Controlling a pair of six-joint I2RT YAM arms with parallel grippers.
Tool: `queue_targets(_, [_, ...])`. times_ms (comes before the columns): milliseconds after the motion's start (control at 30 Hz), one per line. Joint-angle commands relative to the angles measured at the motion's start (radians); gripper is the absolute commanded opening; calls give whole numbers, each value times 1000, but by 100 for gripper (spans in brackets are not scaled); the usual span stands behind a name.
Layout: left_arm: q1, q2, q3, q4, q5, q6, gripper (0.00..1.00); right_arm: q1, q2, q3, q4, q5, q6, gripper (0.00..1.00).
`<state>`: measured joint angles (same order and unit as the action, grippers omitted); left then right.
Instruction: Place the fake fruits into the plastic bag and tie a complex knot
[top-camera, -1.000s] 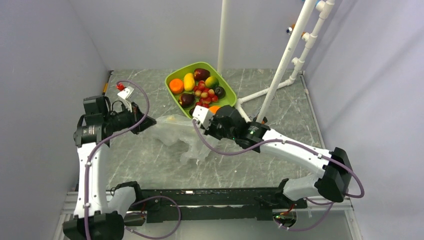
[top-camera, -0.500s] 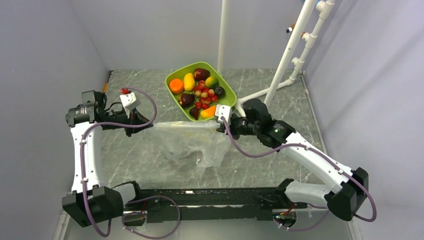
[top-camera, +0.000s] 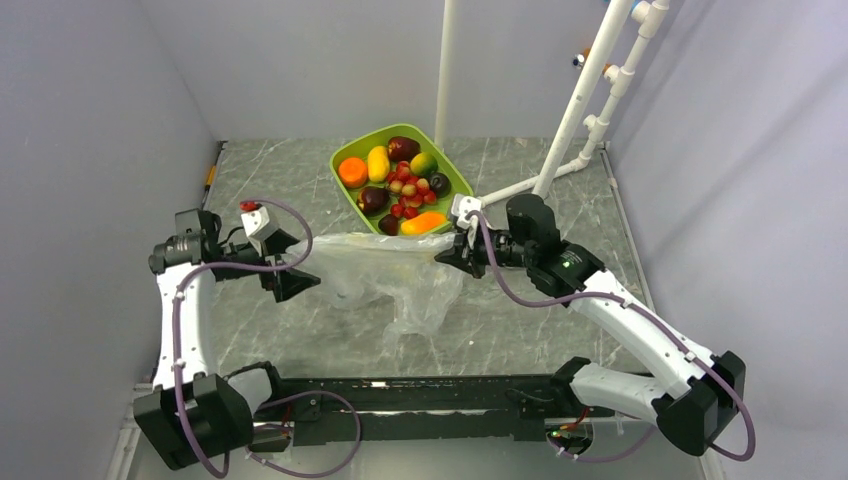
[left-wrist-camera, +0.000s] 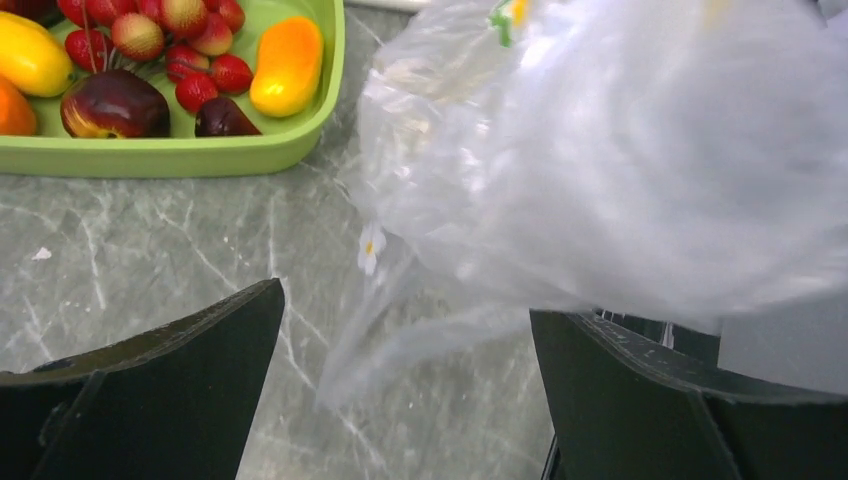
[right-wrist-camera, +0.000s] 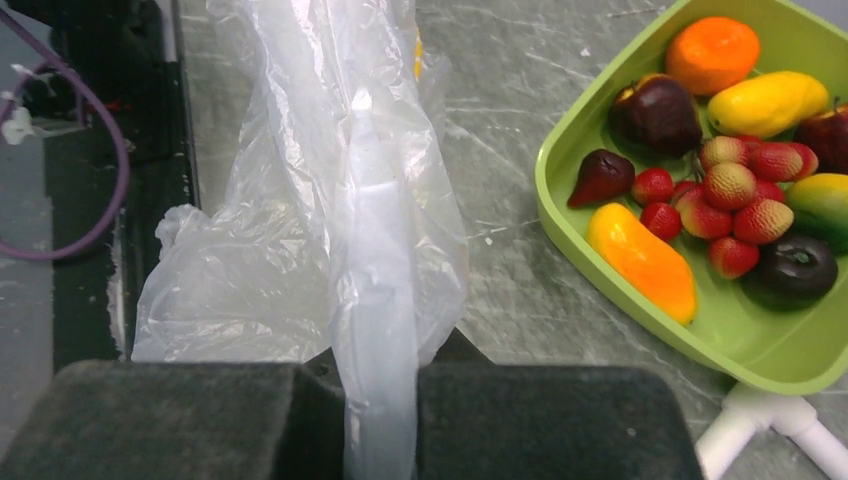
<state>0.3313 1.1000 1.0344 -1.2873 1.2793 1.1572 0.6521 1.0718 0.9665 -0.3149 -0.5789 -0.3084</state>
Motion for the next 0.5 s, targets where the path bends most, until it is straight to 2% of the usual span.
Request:
queue_targets(0, [-46, -95, -74, 549, 145, -506, 99, -9, -43, -16, 91, -114, 59, 0])
queue_targets(33, [-79, -107, -75, 606, 151, -556, 99, -9, -44, -17, 91, -117, 62, 0])
queue_targets(100, [-131, -123, -57, 611, 173, -575, 99, -16, -39, -13, 93, -113, 83, 0])
queue_targets(133, [-149, -126, -46, 589, 195, -569, 94, -20, -37, -12, 96, -118, 92, 0])
queue_targets(167, [-159, -127, -34, 561, 212, -563, 82, -25, -34, -10, 97, -122, 101, 0])
queue_targets(200, [-160, -124, -23, 548, 229, -573, 65, -30, -34, -8, 96, -124, 109, 0])
queue_targets(267, [-133, -105, 7, 521, 257, -577, 20, -49, -40, -6, 75, -129, 116, 0])
queue_targets(300, [-102, -91, 38, 436, 272, -501, 1, -62, -47, -8, 64, -130, 114, 0])
queue_targets(400, [9, -20, 131, 191, 299, -291, 0, -117, -85, -28, -15, -143, 76, 0])
queue_targets(467, [65, 47, 207, -6, 283, -85, 0, -151, -111, -51, -52, -148, 49, 0])
